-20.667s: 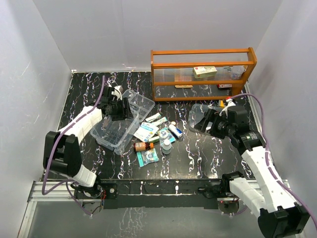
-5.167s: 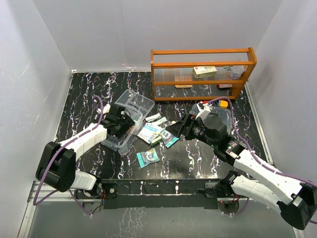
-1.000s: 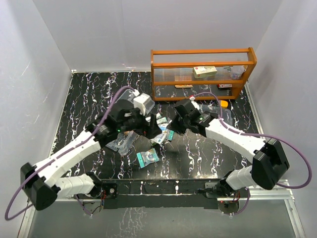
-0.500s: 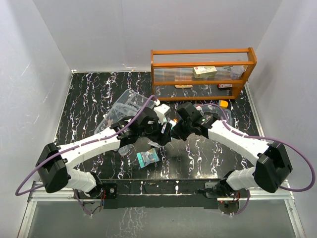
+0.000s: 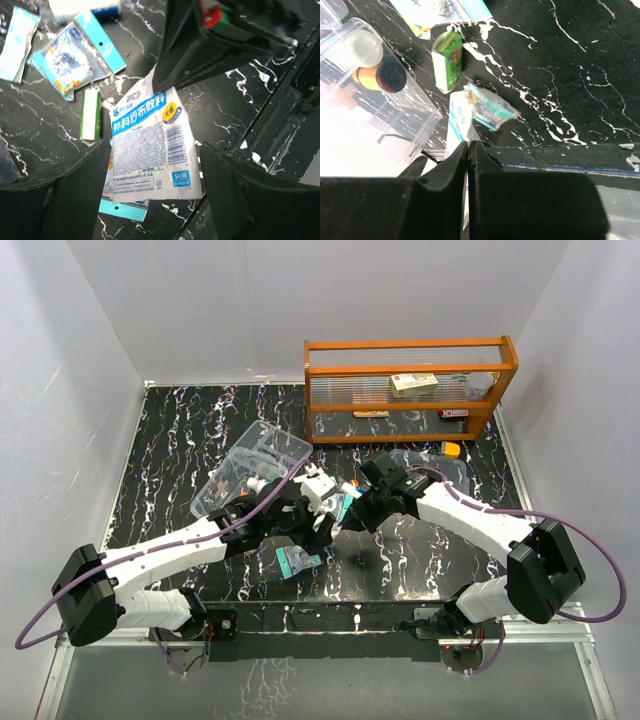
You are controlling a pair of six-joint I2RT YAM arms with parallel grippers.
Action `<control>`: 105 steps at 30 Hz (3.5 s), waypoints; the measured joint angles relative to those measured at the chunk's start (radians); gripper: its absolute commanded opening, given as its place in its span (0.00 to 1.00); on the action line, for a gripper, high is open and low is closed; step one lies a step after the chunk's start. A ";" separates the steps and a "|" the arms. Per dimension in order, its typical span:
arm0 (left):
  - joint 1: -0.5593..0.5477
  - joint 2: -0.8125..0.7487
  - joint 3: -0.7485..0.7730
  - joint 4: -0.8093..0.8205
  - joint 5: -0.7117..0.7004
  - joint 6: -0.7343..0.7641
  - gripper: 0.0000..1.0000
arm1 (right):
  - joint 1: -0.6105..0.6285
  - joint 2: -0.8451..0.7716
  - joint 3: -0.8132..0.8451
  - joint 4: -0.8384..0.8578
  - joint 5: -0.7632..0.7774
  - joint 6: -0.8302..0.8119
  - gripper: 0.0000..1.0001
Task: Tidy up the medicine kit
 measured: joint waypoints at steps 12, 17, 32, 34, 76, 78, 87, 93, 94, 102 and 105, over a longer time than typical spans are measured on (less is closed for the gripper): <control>-0.046 -0.078 -0.120 0.162 0.128 0.282 0.68 | -0.065 -0.026 -0.097 0.033 -0.201 0.025 0.00; -0.053 -0.078 -0.123 0.171 0.134 0.356 0.50 | -0.083 -0.039 -0.099 0.052 -0.249 0.044 0.00; -0.036 -0.103 -0.066 0.056 0.057 0.412 0.14 | -0.122 -0.091 -0.113 0.085 -0.273 -0.011 0.70; -0.014 -0.090 -0.009 0.002 0.071 0.404 0.14 | -0.128 -0.114 -0.110 0.084 -0.245 -0.050 0.75; 0.625 0.284 0.439 -0.898 0.214 0.391 0.20 | -0.143 -0.346 -0.066 0.291 -0.075 -0.347 0.73; 0.648 0.287 0.430 -0.895 0.227 0.394 0.20 | -0.143 -0.349 -0.066 0.290 -0.075 -0.350 0.73; 0.682 0.377 0.430 -0.885 0.266 0.413 0.20 | -0.143 -0.373 -0.066 0.290 -0.067 -0.370 0.74; 0.682 0.428 0.430 -0.879 0.280 0.425 0.47 | -0.143 -0.374 -0.066 0.290 -0.064 -0.373 0.74; 0.682 0.430 0.430 -0.876 0.281 0.427 0.55 | -0.143 -0.375 -0.066 0.290 -0.064 -0.373 0.74; 0.682 0.430 0.428 -0.855 0.252 0.427 0.68 | -0.143 -0.399 -0.066 0.290 -0.053 -0.374 0.74; 0.682 0.430 0.426 -0.848 0.231 0.425 0.70 | -0.143 -0.399 -0.066 0.290 -0.053 -0.373 0.74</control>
